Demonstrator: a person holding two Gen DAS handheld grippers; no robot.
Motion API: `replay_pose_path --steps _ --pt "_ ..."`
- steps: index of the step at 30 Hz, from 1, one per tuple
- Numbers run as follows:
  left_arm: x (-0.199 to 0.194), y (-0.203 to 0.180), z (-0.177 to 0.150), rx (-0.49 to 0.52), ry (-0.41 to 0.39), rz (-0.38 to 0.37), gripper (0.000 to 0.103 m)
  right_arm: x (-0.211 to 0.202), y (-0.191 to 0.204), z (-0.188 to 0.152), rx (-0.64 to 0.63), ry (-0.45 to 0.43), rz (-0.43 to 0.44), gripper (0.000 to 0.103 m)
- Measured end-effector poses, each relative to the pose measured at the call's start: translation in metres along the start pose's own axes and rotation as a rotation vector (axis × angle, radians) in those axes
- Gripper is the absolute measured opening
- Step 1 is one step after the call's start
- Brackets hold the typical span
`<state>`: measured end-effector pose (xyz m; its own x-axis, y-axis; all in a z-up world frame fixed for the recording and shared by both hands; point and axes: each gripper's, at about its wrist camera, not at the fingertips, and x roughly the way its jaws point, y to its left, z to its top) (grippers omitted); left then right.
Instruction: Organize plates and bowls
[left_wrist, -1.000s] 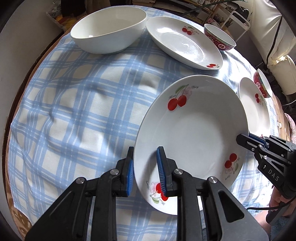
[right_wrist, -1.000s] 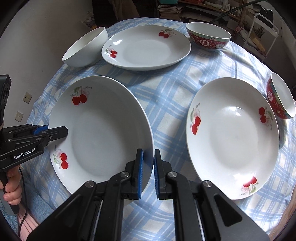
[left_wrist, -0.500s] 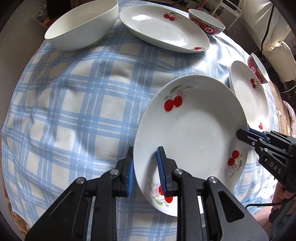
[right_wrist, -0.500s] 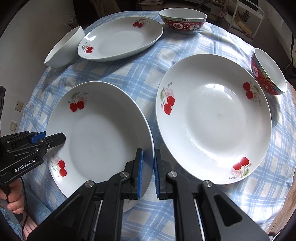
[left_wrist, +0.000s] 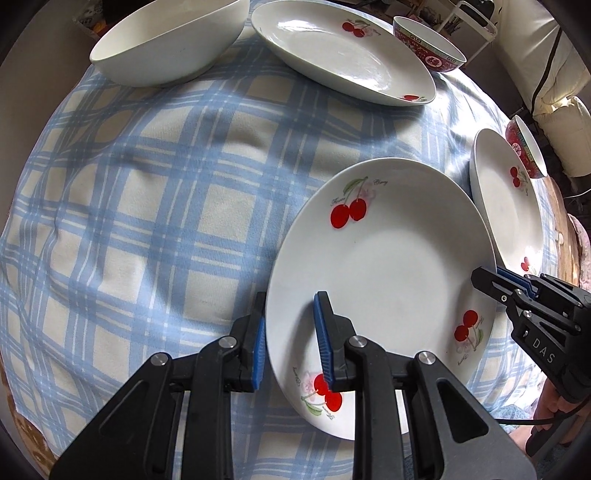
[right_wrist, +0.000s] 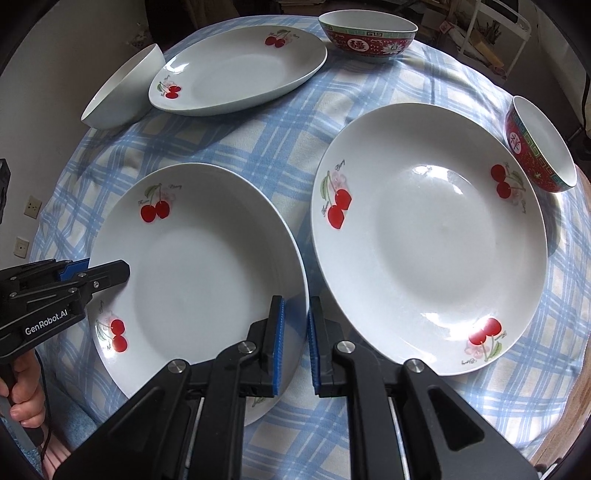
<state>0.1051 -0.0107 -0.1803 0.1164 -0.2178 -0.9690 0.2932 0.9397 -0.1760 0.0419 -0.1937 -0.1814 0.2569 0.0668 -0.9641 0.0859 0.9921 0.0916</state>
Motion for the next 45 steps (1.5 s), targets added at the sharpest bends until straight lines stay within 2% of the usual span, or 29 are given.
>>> replay_pose_path --steps 16,23,28,30,32,36,37,38,41,45 --pt "0.0 -0.002 0.001 0.01 -0.018 0.01 0.025 0.001 -0.001 0.001 0.007 0.008 0.003 0.013" --pt "-0.007 -0.011 0.003 0.056 -0.043 0.097 0.025 -0.003 -0.004 0.004 0.004 0.017 0.01 0.012" --pt "-0.022 -0.006 0.007 0.035 -0.088 0.137 0.026 -0.018 -0.008 0.007 0.005 -0.01 0.032 0.013" --pt "-0.032 -0.003 0.01 0.016 -0.114 0.119 0.028 -0.028 -0.012 0.01 0.015 -0.036 0.052 0.013" --pt "-0.037 -0.003 0.014 0.012 -0.13 0.099 0.041 -0.037 -0.018 0.013 0.028 -0.063 0.055 0.013" --pt "-0.046 -0.01 0.021 0.036 -0.165 0.13 0.05 -0.049 -0.032 0.022 0.047 -0.099 0.05 0.015" --pt "-0.047 -0.014 0.023 0.046 -0.168 0.13 0.056 -0.051 -0.037 0.024 0.058 -0.104 0.051 0.02" --pt "-0.048 -0.017 0.026 0.049 -0.168 0.127 0.062 -0.054 -0.039 0.025 0.069 -0.111 0.047 0.03" --pt "-0.049 -0.035 0.037 0.069 -0.176 0.121 0.071 -0.062 -0.049 0.03 0.09 -0.149 0.011 0.051" --pt "-0.052 -0.066 0.048 0.152 -0.201 0.143 0.082 -0.071 -0.067 0.036 0.108 -0.191 -0.022 0.068"
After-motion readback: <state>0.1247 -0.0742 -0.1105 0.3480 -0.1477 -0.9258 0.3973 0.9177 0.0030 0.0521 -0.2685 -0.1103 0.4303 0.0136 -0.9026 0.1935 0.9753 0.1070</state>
